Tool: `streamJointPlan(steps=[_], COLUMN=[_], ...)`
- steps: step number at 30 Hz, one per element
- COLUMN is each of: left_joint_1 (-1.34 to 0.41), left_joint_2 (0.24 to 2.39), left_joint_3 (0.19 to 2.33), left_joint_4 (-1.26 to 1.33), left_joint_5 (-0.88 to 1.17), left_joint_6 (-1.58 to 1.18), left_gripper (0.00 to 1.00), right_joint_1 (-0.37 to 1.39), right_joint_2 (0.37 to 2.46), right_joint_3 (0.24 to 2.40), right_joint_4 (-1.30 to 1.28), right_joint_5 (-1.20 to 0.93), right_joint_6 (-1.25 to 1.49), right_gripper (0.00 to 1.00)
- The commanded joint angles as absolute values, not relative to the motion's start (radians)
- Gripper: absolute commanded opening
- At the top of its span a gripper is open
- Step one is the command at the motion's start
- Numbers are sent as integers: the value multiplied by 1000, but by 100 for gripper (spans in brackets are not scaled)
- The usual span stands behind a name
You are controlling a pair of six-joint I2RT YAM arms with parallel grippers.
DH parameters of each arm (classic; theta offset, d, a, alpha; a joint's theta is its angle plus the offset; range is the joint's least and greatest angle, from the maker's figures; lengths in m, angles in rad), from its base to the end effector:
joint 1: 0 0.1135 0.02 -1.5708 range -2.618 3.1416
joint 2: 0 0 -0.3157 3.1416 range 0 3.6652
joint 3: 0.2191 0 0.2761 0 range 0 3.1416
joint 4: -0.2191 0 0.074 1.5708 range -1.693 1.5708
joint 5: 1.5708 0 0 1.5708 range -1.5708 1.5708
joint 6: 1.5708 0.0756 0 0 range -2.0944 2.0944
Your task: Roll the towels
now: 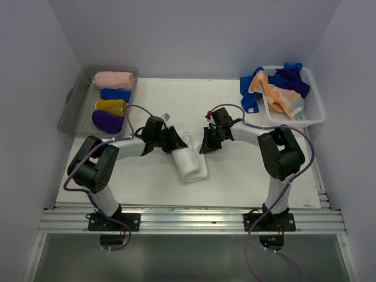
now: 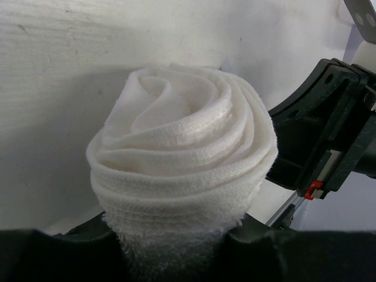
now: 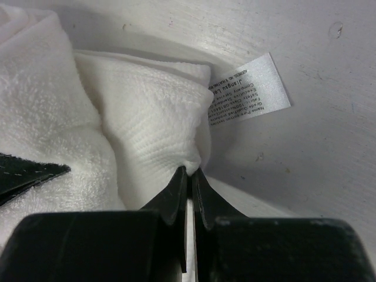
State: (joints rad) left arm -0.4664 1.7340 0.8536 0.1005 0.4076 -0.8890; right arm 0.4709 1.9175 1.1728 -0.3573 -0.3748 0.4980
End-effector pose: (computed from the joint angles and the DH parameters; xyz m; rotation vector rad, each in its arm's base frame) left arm 0.3359 -0.2027 0.1546 -0.3207 2.5476 -1.0815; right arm 0.3718 0.2203 0.1431 -0.0887 2.7979 0.7802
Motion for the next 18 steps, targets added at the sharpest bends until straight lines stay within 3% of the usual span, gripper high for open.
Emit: streamJointPlan(steps=[1, 14, 17, 18], left_joint_1=[-460, -480, -482, -480], left_joint_2=[1680, 1790, 1798, 1804], left_joint_3=[787, 943, 959, 960], left_joint_4=[100, -136, -158, -160], left_joint_5=[457, 465, 448, 446], left_joint_6=[-922, -776, -782, -794], left_gripper=[0, 0, 0, 0], right_joint_1=[439, 407, 410, 408], right_joint_2=[1908, 1901, 1844, 1785], right_joint_3=[1129, 1204, 1193, 1186], right_joint_4=[-256, -334, -363, -373], right_joint_5=[-245, -192, -158, -146], right_joint_6=[483, 446, 437, 436], right_gripper=[0, 0, 21, 38])
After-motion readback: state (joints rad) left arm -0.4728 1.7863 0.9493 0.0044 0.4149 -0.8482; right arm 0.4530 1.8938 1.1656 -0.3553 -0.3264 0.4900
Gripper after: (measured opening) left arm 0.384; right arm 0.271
